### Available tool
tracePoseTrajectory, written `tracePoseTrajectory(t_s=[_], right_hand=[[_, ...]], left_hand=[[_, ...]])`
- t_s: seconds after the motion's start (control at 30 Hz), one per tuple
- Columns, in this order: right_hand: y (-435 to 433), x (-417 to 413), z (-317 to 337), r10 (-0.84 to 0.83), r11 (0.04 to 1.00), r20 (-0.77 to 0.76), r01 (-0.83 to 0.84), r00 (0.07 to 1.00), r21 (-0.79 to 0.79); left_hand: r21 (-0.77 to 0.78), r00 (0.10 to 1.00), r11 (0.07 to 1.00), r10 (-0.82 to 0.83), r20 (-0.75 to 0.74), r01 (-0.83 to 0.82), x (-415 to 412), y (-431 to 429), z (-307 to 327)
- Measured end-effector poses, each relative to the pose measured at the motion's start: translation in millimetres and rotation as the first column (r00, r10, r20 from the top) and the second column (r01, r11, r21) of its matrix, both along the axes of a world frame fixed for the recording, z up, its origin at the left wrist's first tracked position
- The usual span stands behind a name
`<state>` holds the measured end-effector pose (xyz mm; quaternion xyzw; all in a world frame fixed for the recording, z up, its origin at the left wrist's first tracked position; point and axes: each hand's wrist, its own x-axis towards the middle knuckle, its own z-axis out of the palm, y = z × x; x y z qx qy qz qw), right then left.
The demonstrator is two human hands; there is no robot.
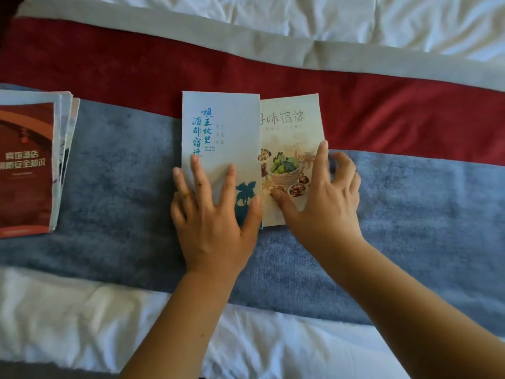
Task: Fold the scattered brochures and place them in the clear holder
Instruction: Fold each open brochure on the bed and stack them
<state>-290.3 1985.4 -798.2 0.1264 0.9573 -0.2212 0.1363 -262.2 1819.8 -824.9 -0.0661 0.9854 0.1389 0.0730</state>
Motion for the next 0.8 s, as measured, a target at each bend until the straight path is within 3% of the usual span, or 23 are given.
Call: tracePoseTrajectory(t_s=[0.3,0.53,0.8], right_hand=[[-26.4,0.9,5.8,-0.028,0.99,0.075,0.038,0.997,-0.133],[-81.6,-9.2,6.0,0.108,0.963,0.117,-0.074,0.987,-0.261],[-78.6,-6.4,5.3,0.097,0.966,0.015,-0.091,0.995,-0.241]], left_hand=[[0.122,0.999,0.992,0.043,0.003,-0.044,-0.3,-17.4,7.2],[0.215,0.997,0.974,0.075,0.01,-0.075,-1.2,-17.4,6.4],[0.244,0.993,0.963,0.121,-0.004,-0.116,-11.2,-30.6,17.1]])
